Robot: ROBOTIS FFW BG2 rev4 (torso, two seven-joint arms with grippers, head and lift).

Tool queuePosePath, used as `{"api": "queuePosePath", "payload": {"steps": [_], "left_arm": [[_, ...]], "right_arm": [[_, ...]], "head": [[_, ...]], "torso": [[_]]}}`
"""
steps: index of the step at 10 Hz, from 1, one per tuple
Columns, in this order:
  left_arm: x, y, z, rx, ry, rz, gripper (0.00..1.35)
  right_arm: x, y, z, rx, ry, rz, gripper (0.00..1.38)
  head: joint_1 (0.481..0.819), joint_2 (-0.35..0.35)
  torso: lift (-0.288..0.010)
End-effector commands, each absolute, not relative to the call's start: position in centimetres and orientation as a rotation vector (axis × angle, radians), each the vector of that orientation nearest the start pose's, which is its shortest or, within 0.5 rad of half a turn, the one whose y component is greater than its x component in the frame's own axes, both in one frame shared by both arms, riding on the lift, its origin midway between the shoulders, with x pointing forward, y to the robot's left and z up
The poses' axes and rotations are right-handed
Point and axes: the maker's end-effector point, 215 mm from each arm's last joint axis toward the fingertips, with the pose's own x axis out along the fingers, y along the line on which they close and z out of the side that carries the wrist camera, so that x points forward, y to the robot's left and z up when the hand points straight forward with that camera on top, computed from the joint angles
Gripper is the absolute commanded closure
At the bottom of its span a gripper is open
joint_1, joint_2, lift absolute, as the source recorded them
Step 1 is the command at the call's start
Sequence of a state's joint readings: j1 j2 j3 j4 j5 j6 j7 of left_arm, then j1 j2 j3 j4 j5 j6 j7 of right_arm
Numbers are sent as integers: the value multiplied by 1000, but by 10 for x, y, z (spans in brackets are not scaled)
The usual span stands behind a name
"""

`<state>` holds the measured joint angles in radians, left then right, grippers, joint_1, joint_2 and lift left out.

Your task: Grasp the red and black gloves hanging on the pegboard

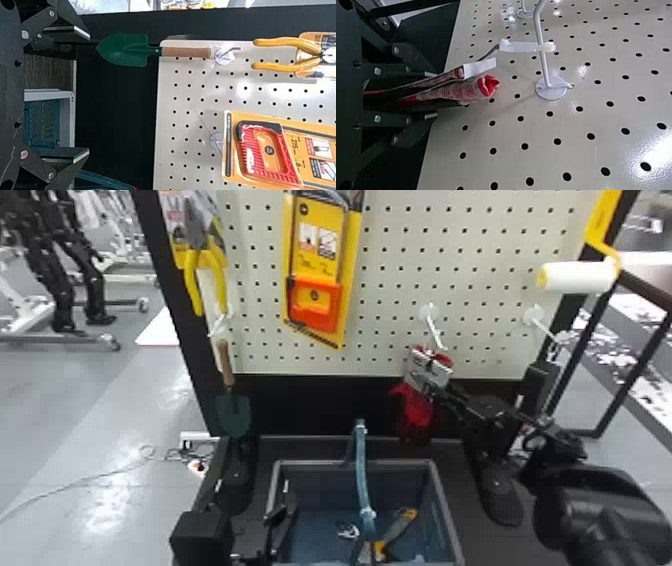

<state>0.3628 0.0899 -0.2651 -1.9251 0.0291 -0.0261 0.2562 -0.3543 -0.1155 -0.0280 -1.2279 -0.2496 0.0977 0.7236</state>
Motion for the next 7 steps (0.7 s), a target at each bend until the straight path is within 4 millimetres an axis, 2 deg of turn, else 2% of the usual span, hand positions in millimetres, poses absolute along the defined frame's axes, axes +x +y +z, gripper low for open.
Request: {"api": "queuePosePath", "payload": {"steps": [1, 7], "left_arm": [[473, 144, -341, -41, 5, -23, 269], [473, 143, -340, -43, 4, -23, 269]], "right_arm": [[651, -155, -301, 178, 15, 667, 1276], [649, -152, -303, 195, 16, 668, 1276]], "head": [[549, 0], [549, 0]], "torso": [[-100], [-100]]}}
